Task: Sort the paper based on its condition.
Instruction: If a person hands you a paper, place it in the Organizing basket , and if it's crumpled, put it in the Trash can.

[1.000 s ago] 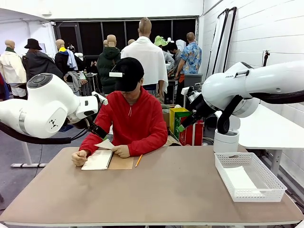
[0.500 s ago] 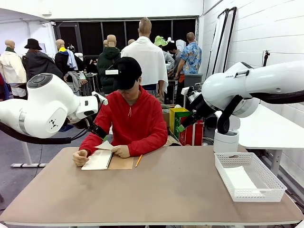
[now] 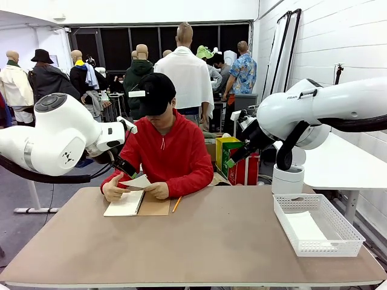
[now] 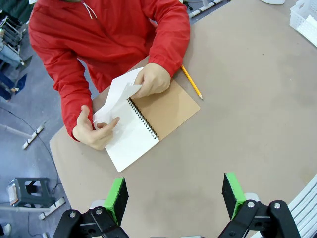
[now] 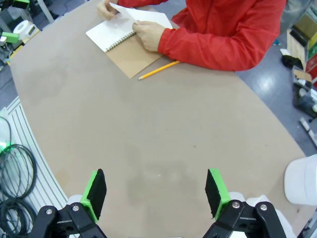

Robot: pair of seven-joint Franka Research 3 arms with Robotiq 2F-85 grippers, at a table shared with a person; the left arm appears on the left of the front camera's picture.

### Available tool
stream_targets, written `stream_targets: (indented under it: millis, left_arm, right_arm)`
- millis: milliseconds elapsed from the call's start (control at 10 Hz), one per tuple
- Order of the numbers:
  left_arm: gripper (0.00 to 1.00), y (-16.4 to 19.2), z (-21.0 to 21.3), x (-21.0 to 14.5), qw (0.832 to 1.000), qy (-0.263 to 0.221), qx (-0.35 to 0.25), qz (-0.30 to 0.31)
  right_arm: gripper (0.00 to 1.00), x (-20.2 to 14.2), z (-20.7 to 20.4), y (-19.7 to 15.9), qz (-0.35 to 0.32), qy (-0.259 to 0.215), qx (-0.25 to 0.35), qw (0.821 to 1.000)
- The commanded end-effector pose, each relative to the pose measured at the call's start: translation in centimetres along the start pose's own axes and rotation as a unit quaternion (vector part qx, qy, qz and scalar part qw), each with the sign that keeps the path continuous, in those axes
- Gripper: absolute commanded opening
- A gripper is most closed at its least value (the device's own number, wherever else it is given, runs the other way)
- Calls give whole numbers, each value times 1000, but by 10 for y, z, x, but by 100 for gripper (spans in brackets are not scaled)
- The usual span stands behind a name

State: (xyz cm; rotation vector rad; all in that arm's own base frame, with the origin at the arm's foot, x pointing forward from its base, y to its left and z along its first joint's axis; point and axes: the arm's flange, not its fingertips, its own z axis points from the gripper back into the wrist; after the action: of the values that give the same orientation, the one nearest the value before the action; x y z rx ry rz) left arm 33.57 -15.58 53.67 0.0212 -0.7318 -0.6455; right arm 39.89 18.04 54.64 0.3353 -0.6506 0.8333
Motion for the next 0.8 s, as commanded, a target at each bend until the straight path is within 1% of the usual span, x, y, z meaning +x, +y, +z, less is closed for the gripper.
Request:
stream_targets:
  millis: [0,700]
  left_arm:
    - [100,0,0,-1,1000,1,0,-2]
    - [100,0,0,-1,1000,1,0,-2]
  right_arm:
    - [100,-1,0,0,0,1,-1,1000]
    - [100,-1,0,0,0,1,-1,1000]
